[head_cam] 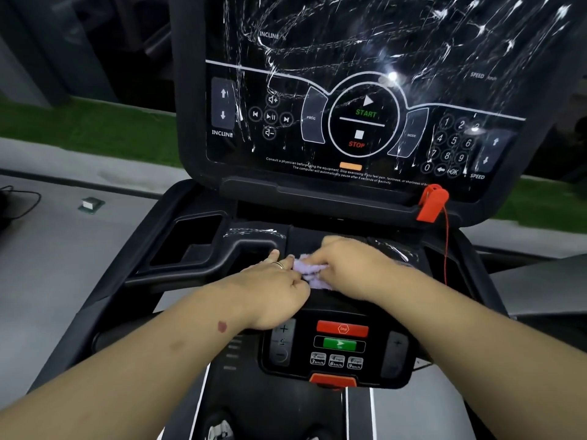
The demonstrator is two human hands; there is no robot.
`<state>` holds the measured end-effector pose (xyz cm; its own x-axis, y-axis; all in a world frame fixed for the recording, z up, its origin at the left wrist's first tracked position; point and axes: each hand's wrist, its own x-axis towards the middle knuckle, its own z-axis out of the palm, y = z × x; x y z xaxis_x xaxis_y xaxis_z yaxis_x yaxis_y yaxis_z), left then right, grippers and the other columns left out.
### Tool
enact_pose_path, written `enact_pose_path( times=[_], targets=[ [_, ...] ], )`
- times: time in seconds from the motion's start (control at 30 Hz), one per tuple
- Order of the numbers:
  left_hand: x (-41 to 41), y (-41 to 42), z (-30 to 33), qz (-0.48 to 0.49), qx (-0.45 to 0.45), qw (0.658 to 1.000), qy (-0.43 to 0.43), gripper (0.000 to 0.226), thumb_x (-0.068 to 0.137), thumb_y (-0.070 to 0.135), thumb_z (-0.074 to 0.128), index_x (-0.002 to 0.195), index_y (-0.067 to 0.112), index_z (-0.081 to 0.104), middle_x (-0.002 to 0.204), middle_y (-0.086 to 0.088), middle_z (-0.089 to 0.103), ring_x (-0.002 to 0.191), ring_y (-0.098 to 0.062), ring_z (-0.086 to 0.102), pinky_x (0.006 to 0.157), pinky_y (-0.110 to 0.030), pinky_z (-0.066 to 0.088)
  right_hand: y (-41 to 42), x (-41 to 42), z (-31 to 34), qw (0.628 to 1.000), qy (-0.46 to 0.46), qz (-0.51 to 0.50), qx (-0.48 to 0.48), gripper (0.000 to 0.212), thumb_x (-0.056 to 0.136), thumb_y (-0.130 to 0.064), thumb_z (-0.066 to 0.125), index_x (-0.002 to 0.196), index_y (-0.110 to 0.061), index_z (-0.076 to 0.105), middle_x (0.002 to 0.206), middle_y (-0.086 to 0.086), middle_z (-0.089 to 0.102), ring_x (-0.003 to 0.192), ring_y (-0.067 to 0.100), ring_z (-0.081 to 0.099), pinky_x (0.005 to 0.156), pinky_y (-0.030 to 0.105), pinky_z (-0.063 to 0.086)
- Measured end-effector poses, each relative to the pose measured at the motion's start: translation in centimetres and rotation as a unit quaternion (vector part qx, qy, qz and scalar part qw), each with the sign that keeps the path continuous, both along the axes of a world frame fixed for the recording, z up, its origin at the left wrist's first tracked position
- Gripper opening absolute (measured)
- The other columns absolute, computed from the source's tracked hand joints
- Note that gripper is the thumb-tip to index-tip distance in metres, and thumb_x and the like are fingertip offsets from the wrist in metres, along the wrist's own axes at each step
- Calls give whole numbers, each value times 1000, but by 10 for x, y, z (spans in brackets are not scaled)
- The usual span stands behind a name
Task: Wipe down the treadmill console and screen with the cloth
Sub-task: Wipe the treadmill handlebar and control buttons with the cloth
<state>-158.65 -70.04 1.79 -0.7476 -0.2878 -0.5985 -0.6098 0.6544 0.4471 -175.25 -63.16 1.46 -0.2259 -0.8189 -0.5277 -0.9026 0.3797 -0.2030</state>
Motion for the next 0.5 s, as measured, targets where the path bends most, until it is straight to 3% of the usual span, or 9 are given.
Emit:
enact_pose_path(
  times=[0.07,0.13,0.2,0.27,0.33,0.43,0.5],
  targets=[
    [2,0,-1,8,-2,1000,10,55,105,35,21,157,22,34,170,3,-3,155,-13,-15,127,-42,5,10,-15,14,999,25,-8,25,15,88,-26,66,96,-33,77,99,-4,64,91,22,66,80,33,53],
    [3,1,0,14,-4,1000,16,55,105,35,21,156,21,36,170,4,-2,155,-13,-14,127,-42,6,8,-21,17,994,61,-79,44,15,82,-21,64,89,-27,76,89,0,71,83,23,71,76,31,56],
    [3,2,0,14,-8,1000,13,54,105,33,22,155,20,39,170,3,-1,155,-13,-12,127,-42,7,-3,-12,6,988,128,-90,-6,3,82,-22,64,81,-21,66,85,0,64,82,25,68,71,30,50],
    [3,2,0,13,-19,1000,11,52,105,31,22,151,18,45,170,0,2,156,-14,-10,127,-41,9,-15,-1,-8,992,99,-77,-24,16,89,-31,64,78,-21,59,90,0,51,89,29,65,79,32,50],
    [5,4,0,21,-20,999,16,53,105,32,22,150,20,47,170,0,5,156,-13,-6,127,-39,10,-11,0,-6,998,40,-38,43,19,93,-33,66,79,-20,63,92,0,46,96,31,65,90,36,53],
    [8,7,0,36,-19,999,26,54,105,35,20,153,21,41,170,4,10,156,-10,-1,127,-38,11,11,-21,6,998,51,10,37,11,92,-26,63,93,-28,74,101,-1,51,95,28,66,84,31,51],
    [8,8,-1,42,-18,999,29,54,105,35,20,153,21,42,170,4,11,156,-9,-1,127,-38,11,11,-24,7,995,80,-48,24,13,85,-25,61,87,-26,74,103,-1,61,85,26,68,80,30,54]
  ],
)
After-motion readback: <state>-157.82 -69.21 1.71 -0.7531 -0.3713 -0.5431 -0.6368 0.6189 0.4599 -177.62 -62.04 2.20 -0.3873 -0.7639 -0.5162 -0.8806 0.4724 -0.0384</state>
